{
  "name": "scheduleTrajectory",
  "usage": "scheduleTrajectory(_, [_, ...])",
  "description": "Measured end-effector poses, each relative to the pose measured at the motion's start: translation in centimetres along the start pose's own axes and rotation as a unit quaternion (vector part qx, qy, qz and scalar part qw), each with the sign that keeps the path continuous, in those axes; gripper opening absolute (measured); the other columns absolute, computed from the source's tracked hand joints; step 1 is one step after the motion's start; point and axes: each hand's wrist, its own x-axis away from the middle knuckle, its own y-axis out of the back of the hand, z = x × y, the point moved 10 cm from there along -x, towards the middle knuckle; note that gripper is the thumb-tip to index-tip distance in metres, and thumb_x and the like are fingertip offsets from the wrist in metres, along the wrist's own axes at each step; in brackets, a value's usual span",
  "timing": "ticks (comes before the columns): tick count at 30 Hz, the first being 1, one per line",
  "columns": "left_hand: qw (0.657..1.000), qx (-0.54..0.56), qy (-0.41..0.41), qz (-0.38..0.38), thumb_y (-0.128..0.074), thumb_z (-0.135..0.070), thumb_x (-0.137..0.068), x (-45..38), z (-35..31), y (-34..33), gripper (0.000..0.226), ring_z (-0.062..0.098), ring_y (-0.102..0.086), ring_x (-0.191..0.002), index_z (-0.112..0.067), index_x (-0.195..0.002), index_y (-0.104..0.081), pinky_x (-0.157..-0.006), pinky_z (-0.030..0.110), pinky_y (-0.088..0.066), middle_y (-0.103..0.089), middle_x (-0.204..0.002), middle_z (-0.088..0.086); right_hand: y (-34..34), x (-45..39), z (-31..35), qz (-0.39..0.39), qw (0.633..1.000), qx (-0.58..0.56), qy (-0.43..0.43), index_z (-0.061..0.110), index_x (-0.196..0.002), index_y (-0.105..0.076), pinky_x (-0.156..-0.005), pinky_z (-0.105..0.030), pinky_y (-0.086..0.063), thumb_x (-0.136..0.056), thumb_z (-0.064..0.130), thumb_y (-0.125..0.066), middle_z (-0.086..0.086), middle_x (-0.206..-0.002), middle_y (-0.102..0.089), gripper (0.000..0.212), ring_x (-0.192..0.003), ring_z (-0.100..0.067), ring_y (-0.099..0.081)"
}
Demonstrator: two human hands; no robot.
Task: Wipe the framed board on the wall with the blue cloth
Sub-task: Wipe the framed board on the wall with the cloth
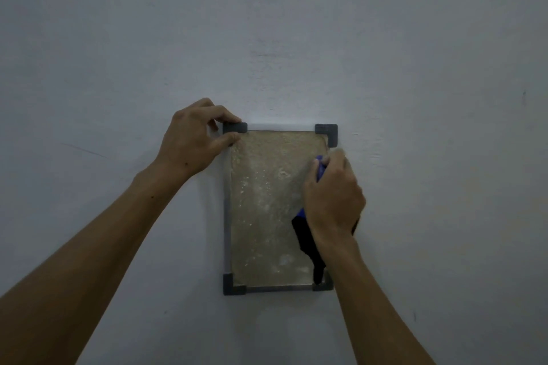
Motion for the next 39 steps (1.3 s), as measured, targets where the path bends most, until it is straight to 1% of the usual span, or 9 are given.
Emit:
scheduleTrajectory(3, [1.000, -0.001, 0.000, 0.005, -0.080, -0.024, -0.082, 0.0, 0.0, 0.0, 0.029, 0.018, -0.061, -0.086, -0.016, -0.110, -0.075, -0.078, 0.028, -0.048, -0.064, -0.100, 0.001, -1.9, 1.0, 3.0, 0.065, 0.994, 0.009, 0.085, 0.015, -0.093, -0.057, -0.063, -0.032, -0.054, -0.104, 0.033, -0.045, -0.002, -0.085, -0.061, 0.024, -0.069, -0.014, -0.056])
scheduleTrajectory(6, [1.000, 0.000, -0.001, 0.010, -0.080, -0.025, -0.082, -0.1, 0.0, 0.1, 0.030, 0.017, -0.061, -0.087, -0.017, -0.110, -0.075, -0.079, 0.030, -0.048, -0.064, -0.100, 0.002, -1.4, 0.1, 2.0, 0.067, 0.994, 0.016, 0.084, 0.015, -0.093, -0.055, -0.064, -0.039, -0.056, -0.104, 0.035, -0.045, -0.002, -0.087, -0.062, 0.025, -0.071, -0.018, -0.060])
scheduleTrajectory(10, [1.000, 0.001, 0.000, 0.012, -0.081, -0.025, -0.081, -0.3, 0.1, 0.0, 0.030, 0.016, -0.060, -0.088, -0.018, -0.110, -0.075, -0.079, 0.028, -0.047, -0.065, -0.100, 0.002, 1.2, -1.5, -0.9, -0.001, 0.999, 0.010, 0.052, 0.014, -0.094, -0.053, -0.054, -0.028, -0.041, -0.102, 0.029, -0.049, -0.002, -0.084, -0.061, 0.018, -0.063, -0.015, -0.052])
scheduleTrajectory(14, [1.000, -0.002, 0.002, 0.018, -0.081, -0.024, -0.081, -0.3, 0.2, -0.1, 0.030, 0.015, -0.059, -0.088, -0.018, -0.110, -0.075, -0.079, 0.025, -0.043, -0.064, -0.100, 0.001, 0.6, -1.5, 0.4, 0.060, 0.987, 0.013, 0.150, 0.015, -0.087, -0.050, -0.054, -0.028, -0.040, -0.101, 0.027, -0.053, 0.000, -0.080, -0.059, 0.018, -0.062, -0.016, -0.053])
scheduleTrajectory(16, [1.000, -0.005, 0.001, 0.018, -0.081, -0.024, -0.082, -0.3, 0.2, -0.1, 0.030, 0.014, -0.059, -0.088, -0.018, -0.110, -0.075, -0.079, 0.025, -0.042, -0.064, -0.100, 0.001, 1.1, -2.8, 0.9, 0.054, 0.984, 0.018, 0.172, 0.016, -0.084, -0.048, -0.053, -0.028, -0.039, -0.099, 0.027, -0.055, 0.001, -0.078, -0.058, 0.020, -0.061, -0.017, -0.053])
scheduleTrajectory(22, [1.000, -0.015, -0.001, 0.023, -0.080, -0.025, -0.082, -0.3, -0.1, -0.2, 0.031, 0.016, -0.058, -0.088, -0.016, -0.112, -0.074, -0.079, 0.027, -0.044, -0.064, -0.101, 0.003, 1.7, -4.8, 2.1, 0.053, 0.973, 0.014, 0.224, 0.014, -0.087, -0.050, -0.052, -0.036, -0.050, -0.099, 0.027, -0.054, -0.001, -0.079, -0.057, 0.018, -0.061, -0.020, -0.054])
scheduleTrajectory(27, [1.000, -0.018, 0.004, 0.024, -0.080, -0.024, -0.083, -0.2, -0.3, -0.1, 0.030, 0.017, -0.059, -0.089, -0.016, -0.112, -0.074, -0.081, 0.033, -0.050, -0.064, -0.101, 0.003, 0.5, -1.0, 0.5, 0.128, 0.948, 0.021, 0.290, 0.015, -0.092, -0.055, -0.052, -0.038, -0.054, -0.099, 0.029, -0.057, 0.003, -0.092, -0.057, 0.017, -0.061, -0.016, -0.054])
scheduleTrajectory(34, [0.999, -0.031, 0.002, 0.038, -0.077, -0.025, -0.086, -0.1, -0.7, -0.3, 0.032, 0.019, -0.058, -0.091, -0.016, -0.117, -0.072, -0.085, 0.038, -0.053, -0.064, -0.105, 0.007, 1.9, -4.1, 1.3, 0.074, 0.953, 0.039, 0.293, 0.017, -0.093, -0.059, -0.050, -0.034, -0.051, -0.098, 0.035, -0.058, 0.004, -0.089, -0.054, 0.019, -0.062, -0.016, -0.053])
scheduleTrajectory(39, [0.998, -0.041, -0.009, 0.048, -0.071, -0.023, -0.091, 0.1, -1.1, -0.9, 0.034, 0.022, -0.057, -0.095, -0.023, -0.125, -0.070, -0.084, 0.036, -0.052, -0.057, -0.105, 0.007, 0.8, -0.6, -0.2, 0.158, 0.927, 0.049, 0.337, 0.017, -0.095, -0.061, -0.055, -0.033, -0.055, -0.097, 0.034, -0.060, 0.004, -0.095, -0.057, 0.017, -0.064, -0.011, -0.054])
